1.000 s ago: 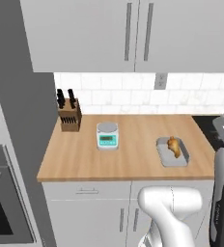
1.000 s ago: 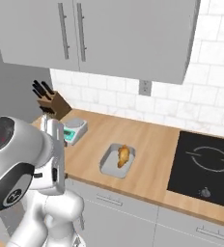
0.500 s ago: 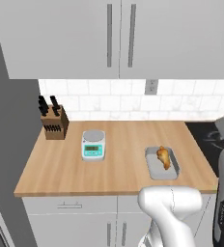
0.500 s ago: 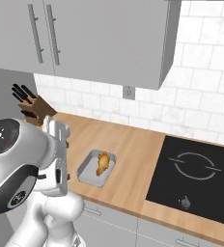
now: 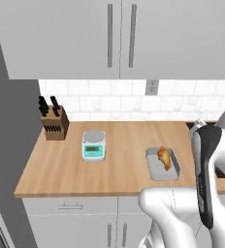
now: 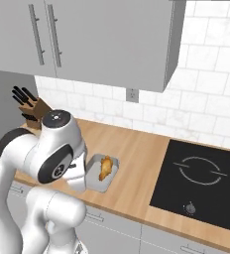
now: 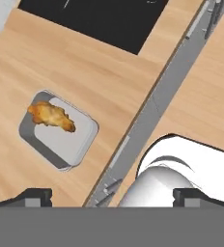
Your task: Take the meat container that has the chicken drumstick and place it on the second highest rack of the freezer. Then take the vegetable container that has the sweet potato and lime and place it on the highest rack of the freezer.
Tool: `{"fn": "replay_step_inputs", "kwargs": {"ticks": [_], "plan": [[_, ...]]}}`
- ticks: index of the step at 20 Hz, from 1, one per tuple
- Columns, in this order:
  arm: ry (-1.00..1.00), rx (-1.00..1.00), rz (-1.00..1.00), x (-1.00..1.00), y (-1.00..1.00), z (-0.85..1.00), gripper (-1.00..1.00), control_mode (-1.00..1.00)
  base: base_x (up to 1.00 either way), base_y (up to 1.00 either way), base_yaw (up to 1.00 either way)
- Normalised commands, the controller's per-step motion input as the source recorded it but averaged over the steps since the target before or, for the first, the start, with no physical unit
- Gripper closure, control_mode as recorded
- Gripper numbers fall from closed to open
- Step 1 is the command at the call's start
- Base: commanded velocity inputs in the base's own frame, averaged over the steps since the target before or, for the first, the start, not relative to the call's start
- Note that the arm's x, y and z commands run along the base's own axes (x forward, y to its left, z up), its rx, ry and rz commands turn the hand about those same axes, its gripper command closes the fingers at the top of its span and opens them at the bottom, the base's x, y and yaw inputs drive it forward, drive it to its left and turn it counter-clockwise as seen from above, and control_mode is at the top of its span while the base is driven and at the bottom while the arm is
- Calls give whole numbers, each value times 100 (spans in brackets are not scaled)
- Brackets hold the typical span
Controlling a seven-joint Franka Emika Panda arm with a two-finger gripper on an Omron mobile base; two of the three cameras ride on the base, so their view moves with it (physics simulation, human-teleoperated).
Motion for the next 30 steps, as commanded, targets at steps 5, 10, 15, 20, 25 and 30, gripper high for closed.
{"fn": "replay_step_inputs", "kwargs": {"ticks": [5, 10, 15, 20, 25, 30], "plan": [[8, 0, 17, 56, -6, -67, -100, -100, 0, 0, 0], [4, 0, 17, 53, -21, -66, -100, -100, 0, 0, 0], [14, 6, 16, 24, -17, -15, -100, -100, 0, 0, 0], [13, 5, 8, 5, 0, -33, -100, -100, 0, 0, 0], [8, 0, 2, 21, 0, -51, -100, -100, 0, 0, 0], [0, 0, 2, 7, 0, -22, -100, -100, 0, 0, 0]]}}
